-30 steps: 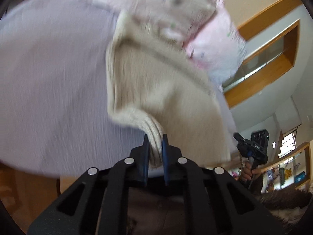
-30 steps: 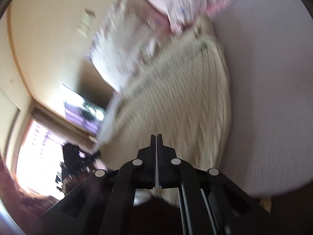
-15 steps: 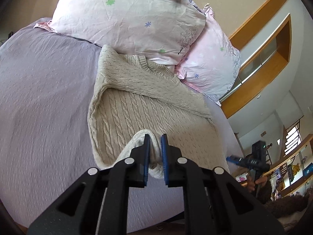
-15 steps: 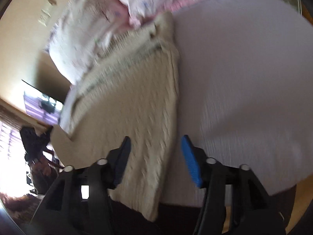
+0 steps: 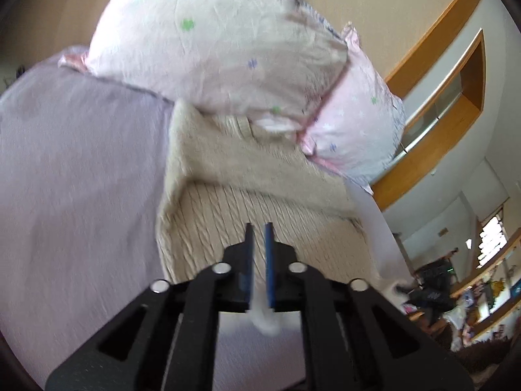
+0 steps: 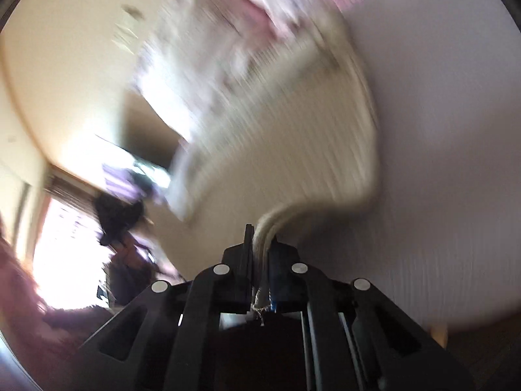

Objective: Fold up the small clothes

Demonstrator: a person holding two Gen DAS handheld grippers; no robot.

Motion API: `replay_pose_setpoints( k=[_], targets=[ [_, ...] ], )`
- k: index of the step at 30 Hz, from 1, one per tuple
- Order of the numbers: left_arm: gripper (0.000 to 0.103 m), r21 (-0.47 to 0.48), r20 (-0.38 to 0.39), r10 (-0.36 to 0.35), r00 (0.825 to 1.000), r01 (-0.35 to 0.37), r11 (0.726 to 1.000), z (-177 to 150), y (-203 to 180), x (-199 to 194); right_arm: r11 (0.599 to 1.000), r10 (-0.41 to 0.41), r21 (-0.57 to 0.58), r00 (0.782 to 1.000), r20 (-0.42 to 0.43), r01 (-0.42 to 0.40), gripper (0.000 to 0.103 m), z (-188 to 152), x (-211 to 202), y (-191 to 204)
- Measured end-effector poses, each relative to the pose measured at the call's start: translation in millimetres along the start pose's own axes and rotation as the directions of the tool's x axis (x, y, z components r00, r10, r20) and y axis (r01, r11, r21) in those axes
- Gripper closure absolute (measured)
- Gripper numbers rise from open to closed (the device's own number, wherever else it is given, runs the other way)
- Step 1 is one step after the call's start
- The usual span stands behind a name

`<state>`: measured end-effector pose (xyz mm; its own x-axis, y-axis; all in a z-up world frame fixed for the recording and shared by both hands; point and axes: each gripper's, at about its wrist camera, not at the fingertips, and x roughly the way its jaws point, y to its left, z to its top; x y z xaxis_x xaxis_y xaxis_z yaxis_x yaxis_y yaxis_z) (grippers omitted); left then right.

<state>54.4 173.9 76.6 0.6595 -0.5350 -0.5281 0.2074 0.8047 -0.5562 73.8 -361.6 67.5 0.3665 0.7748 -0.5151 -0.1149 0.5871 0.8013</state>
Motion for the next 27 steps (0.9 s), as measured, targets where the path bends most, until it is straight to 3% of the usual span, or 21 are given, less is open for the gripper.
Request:
replay_pose_setpoints(
  k=[2, 4, 6, 8, 9, 10, 11, 16, 23, 27],
  targets=[
    [0.101, -0.021, 0.033, 0.006, 0.999, -0.005, 1.000, 14, 9, 0, 0.998, 0.053, -0.020, 0.995, 0.079, -0.052, 0.095, 29, -1, 6],
    [0.100, -0.043, 0.032, 0.004, 0.999, -0.003, 0.999, 22, 16, 3, 0.997, 0.070, -0.025, 0.993, 0.099, -0.068, 0.095, 52, 2, 7],
    [0.099, -0.032, -0.015, -0.020, 1.000, 0.020, 0.999, 21, 15, 7, 0.997, 0.065, -0.038, 0.995, 0.082, -0.062, 0.095, 62, 10, 11],
    [0.081, -0.029, -0.078, -0.026, 0.997, 0.024, 0.999, 9, 14, 5, 0.997, 0.045, -0.058, 0.997, 0.055, -0.042, 0.095, 62, 17, 15],
    [0.065, -0.029, -0.094, -0.010, 0.996, 0.007, 1.000, 4, 14, 3, 0.997, 0.039, -0.062, 0.998, 0.048, -0.036, 0.095, 62, 21, 16],
    [0.055, -0.024, -0.106, 0.022, 0.994, -0.025, 0.999, -2, 13, -2, 0.997, 0.045, -0.061, 0.998, 0.043, -0.042, 0.095, 61, 20, 16],
    [0.053, -0.016, -0.120, 0.061, 0.991, -0.064, 0.998, -11, 12, -8, 0.997, 0.050, -0.060, 0.998, 0.046, -0.047, 0.095, 62, 23, 16],
    [0.053, -0.063, -0.212, 0.056, 0.976, -0.071, 0.995, -53, 17, -35, 0.998, 0.051, -0.040, 0.996, 0.074, -0.048, 0.095, 65, 26, 10],
    [0.053, -0.162, -0.244, -0.054, 0.968, 0.015, 0.987, -101, 28, -63, 0.998, 0.054, 0.006, 0.990, 0.127, -0.056, 0.095, 74, 34, 3],
    [0.050, -0.169, -0.304, -0.089, 0.949, 0.039, 0.985, -116, 26, -55, 0.999, 0.043, 0.018, 0.990, 0.131, -0.046, 0.095, 74, 37, 2]
  ],
)
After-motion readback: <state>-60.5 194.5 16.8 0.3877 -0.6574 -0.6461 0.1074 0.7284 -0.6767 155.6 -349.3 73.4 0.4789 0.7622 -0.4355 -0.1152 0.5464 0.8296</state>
